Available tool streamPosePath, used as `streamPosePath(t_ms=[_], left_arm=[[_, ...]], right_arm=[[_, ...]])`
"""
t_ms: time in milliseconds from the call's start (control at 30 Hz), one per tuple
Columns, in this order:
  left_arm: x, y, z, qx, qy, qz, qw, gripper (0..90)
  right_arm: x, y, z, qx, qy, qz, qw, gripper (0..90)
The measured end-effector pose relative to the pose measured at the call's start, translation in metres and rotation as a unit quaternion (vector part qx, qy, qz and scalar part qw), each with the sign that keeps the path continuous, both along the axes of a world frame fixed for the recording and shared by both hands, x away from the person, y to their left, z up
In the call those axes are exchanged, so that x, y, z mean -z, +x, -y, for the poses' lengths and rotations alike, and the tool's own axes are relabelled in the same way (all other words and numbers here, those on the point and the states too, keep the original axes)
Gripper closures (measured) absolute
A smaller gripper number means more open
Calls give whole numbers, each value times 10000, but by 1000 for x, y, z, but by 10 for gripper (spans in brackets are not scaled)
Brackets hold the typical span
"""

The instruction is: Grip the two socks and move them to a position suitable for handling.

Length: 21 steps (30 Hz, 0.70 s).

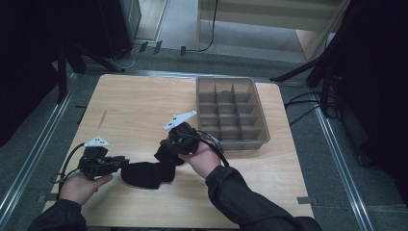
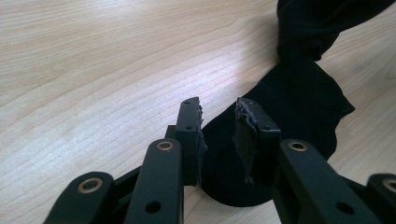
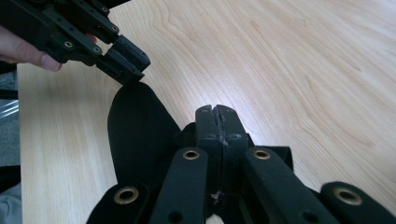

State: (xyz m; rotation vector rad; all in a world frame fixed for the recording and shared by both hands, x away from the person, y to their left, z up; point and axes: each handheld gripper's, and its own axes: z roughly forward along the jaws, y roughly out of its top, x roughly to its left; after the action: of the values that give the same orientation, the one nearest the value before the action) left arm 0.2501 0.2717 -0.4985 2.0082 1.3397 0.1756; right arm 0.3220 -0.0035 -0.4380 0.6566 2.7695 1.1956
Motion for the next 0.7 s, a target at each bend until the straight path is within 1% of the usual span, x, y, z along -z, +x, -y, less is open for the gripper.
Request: streamPosePath(t_ms=[67,100,167,267,300,367,433,500,533,600,700], left_arm=[[0,0,-1,-5,-8,-3,10000,697],[0,0,-1,2,-12,-7,10000,697],[0,1,-2,19,1,2,10000,692],[-1,0,-2,18,-35,14,10000,683],[-1,0,-3,29,-32,8,10000,681],[-2,0,-3,46,-24,-14,10000,685],[-1,0,-4,13,-2,-66,10000,695],[-1,1,-5,-6,2,-85,10000,697],[-1,1,-6,-27,0,-61,10000,696],[-2,1,-7,-28,-12,-44,10000,694],[-2,2,-8,-29,-41,-23,10000,686]], right_arm=[[3,4,-8,-27,-43,-20,10000,895],[3,4,-8,-27,-43,-20,10000,895],[4,7,-14,-41,-79,-15,10000,895],[7,13,-23,-83,-93,-68,9999,896],[9,15,-27,-146,-160,-71,9997,896],[10,19,-35,-174,-263,-51,9995,896],[11,23,-41,-158,-259,-85,9995,896],[11,27,-47,-139,-285,-60,9995,896],[10,29,-50,-118,-252,-16,9996,896],[11,32,-53,-58,-223,-43,9997,896],[15,38,-59,31,-209,-108,9997,895]])
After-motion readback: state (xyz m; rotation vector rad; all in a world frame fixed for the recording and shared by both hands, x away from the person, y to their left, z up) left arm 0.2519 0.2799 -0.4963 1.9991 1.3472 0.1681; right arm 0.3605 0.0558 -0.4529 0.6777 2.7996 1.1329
